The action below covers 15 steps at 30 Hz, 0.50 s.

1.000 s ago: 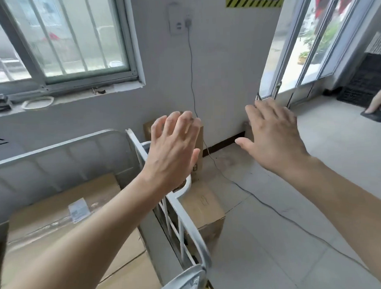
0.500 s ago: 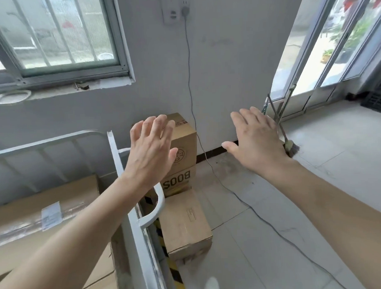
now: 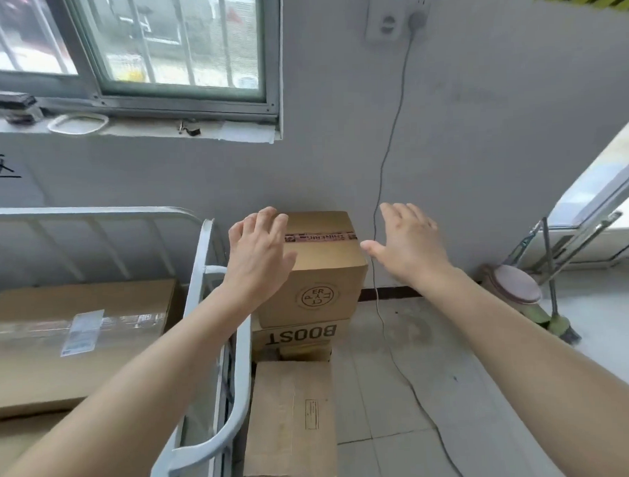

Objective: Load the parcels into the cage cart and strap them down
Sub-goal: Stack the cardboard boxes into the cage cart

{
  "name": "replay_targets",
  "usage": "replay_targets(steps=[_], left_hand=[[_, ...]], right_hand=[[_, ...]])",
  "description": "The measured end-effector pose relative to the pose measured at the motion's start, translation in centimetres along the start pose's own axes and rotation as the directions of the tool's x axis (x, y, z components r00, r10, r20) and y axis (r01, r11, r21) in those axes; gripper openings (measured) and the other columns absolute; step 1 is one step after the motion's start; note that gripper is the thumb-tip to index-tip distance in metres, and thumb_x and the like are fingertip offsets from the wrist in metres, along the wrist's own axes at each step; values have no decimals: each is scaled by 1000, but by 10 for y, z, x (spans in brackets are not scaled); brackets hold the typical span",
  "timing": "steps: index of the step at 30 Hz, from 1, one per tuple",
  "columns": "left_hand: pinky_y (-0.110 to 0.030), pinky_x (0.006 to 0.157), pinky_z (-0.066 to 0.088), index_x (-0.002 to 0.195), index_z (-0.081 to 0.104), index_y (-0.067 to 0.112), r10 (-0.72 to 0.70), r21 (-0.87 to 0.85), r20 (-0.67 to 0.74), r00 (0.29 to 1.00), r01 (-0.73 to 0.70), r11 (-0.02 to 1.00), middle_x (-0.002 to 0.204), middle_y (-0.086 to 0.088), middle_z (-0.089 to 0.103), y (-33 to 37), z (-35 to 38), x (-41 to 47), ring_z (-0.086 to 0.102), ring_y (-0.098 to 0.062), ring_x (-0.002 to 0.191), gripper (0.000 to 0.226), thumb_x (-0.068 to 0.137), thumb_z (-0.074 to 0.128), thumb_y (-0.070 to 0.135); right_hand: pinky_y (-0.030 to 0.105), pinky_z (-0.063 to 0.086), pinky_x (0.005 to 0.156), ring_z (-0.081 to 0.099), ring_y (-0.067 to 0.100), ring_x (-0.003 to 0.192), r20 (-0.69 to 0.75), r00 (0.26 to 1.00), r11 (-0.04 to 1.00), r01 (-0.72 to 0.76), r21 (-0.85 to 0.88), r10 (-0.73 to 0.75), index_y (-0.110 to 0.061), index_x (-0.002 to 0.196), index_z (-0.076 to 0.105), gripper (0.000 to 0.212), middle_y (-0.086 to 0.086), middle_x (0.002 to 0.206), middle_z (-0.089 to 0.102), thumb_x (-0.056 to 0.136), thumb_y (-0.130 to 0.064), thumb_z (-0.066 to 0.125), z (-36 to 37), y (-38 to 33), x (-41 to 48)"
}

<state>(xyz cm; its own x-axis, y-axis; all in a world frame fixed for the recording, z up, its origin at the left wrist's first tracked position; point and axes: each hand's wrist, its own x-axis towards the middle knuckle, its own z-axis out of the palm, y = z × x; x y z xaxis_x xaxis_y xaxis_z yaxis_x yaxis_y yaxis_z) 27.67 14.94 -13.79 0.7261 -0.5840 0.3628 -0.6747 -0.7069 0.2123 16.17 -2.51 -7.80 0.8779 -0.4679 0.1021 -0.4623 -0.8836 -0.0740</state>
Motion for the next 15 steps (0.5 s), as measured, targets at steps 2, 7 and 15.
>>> replay_targets(steps=[2,7,15], left_hand=[[-39,106,22,134,42,13,-76,2,54,996,76,997,143,-7,35,-9,15,16,33,-28,130,51,89,56,32],[-40,98,38,136,39,13,-229,60,194,954,221,973,140,-7,36,-30,67,50,40,-29,123,52,92,52,38],[-41,94,39,130,42,12,-382,190,347,857,335,923,133,-8,40,-41,154,123,43,-30,118,48,92,50,40]], right_hand=[[40,28,108,34,25,134,34,999,999,17,36,-18,-11,137,38,58,7,141,44,93,-46,52,14,6,32],[42,29,109,34,27,136,155,988,992,3,125,-22,-10,143,34,66,9,145,42,92,-47,54,62,22,107],[44,34,108,37,29,135,346,937,980,-16,196,-53,-9,145,31,70,10,146,40,92,-48,55,140,56,218]])
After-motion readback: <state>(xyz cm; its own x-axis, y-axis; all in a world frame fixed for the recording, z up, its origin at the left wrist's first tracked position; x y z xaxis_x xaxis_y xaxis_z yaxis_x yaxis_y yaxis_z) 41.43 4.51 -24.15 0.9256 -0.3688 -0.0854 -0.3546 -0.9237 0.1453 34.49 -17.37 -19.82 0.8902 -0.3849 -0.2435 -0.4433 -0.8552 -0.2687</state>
